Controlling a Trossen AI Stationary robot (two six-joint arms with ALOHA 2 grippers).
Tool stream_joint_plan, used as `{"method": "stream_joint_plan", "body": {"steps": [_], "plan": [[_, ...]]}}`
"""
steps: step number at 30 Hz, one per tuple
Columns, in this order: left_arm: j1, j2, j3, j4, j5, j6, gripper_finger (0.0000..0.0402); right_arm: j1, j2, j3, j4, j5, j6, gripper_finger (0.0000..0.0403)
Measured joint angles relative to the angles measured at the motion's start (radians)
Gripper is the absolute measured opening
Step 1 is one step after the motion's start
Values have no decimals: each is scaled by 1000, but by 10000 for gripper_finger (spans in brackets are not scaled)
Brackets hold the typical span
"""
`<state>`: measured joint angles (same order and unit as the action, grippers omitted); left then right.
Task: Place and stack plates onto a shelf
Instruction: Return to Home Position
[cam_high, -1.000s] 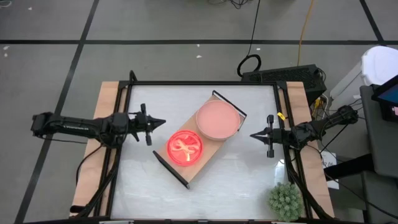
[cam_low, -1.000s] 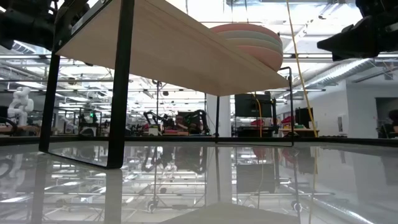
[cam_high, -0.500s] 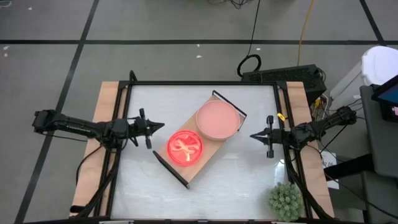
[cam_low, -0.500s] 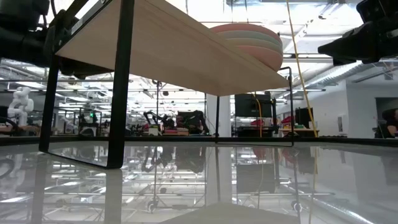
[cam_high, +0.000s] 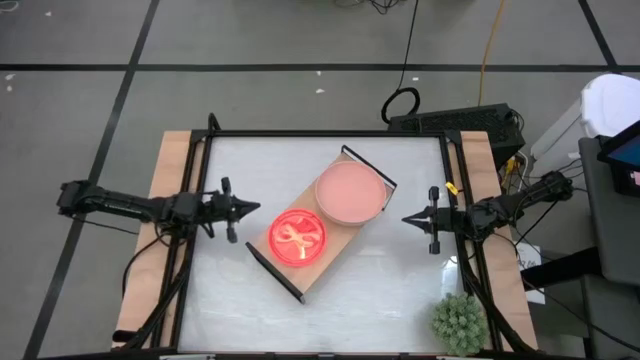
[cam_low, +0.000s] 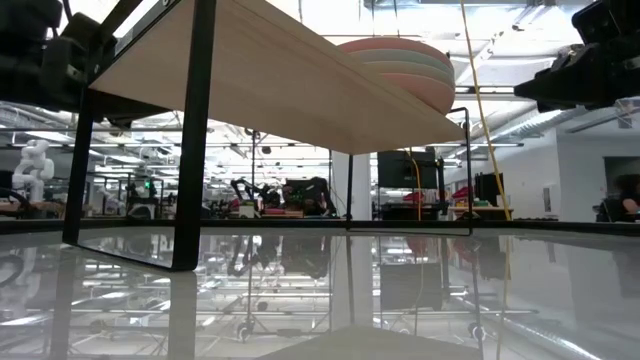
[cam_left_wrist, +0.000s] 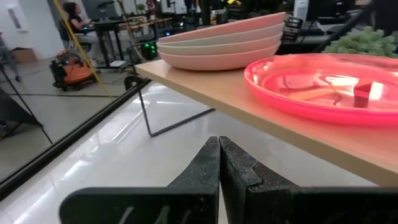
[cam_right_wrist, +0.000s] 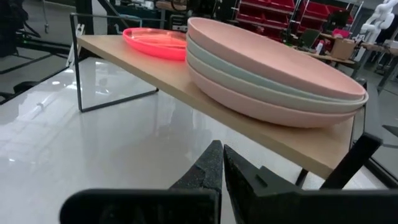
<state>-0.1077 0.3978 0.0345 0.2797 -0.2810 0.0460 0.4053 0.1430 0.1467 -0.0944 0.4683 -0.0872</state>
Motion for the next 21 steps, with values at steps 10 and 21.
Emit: {"method": "stream_joint_plan", "body": {"steps": [10,21], "plan": [[-30,-114,0,-124,2,-4,1,0,-94,0,-70,-29,10,0],[-31,-197,0,-202,-7,-2,1,0,-142,-31,-46,-80,-7,0]]}}
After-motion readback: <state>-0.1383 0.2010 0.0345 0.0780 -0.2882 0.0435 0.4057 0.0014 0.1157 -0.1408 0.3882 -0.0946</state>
